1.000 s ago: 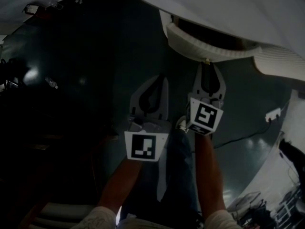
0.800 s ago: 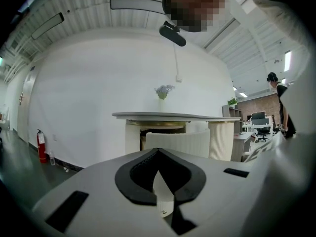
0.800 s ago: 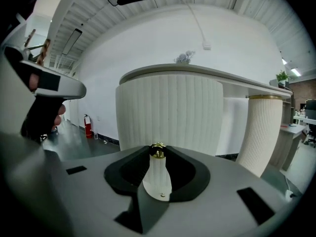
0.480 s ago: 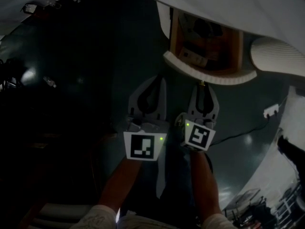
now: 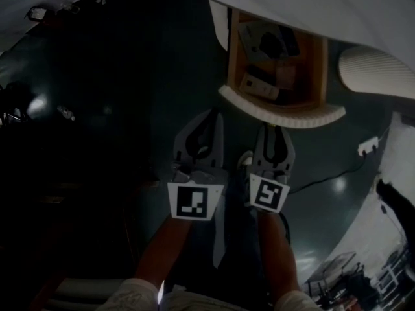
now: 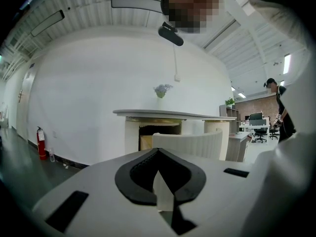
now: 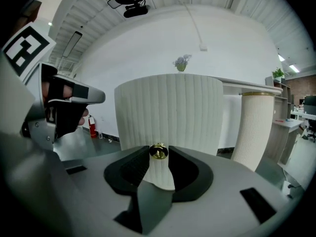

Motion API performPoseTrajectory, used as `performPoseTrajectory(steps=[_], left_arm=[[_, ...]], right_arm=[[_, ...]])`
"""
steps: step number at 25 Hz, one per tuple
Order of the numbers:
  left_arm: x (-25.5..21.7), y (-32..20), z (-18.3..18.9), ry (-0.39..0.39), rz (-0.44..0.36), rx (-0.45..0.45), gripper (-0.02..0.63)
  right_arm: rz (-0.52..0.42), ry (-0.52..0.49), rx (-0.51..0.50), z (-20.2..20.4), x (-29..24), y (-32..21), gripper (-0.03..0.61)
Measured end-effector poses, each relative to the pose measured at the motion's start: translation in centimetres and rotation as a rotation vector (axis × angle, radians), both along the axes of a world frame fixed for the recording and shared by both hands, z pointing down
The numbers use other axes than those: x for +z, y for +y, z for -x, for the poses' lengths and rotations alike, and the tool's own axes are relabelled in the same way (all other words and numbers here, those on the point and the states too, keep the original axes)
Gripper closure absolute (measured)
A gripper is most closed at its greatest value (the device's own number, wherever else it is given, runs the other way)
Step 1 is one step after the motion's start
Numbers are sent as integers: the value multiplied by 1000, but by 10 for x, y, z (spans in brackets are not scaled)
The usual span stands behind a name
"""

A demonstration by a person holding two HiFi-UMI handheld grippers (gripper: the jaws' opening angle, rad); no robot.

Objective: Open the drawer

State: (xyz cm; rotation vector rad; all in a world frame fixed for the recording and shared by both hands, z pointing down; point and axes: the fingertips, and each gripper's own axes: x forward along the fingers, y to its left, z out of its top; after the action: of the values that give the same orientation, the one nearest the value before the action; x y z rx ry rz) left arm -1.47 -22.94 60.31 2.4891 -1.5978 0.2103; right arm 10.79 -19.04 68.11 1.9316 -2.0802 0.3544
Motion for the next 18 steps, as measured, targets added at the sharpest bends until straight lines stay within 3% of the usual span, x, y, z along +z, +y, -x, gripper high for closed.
performPoseTrajectory(steps=[8, 18], left_arm=[[-11, -1, -7, 9, -14, 8, 612], [-82, -10, -16, 17, -37, 13, 612]], right_arm=[[-29, 0, -14, -3, -17, 3, 466], [-106, -19, -40, -3, -116, -4, 466]])
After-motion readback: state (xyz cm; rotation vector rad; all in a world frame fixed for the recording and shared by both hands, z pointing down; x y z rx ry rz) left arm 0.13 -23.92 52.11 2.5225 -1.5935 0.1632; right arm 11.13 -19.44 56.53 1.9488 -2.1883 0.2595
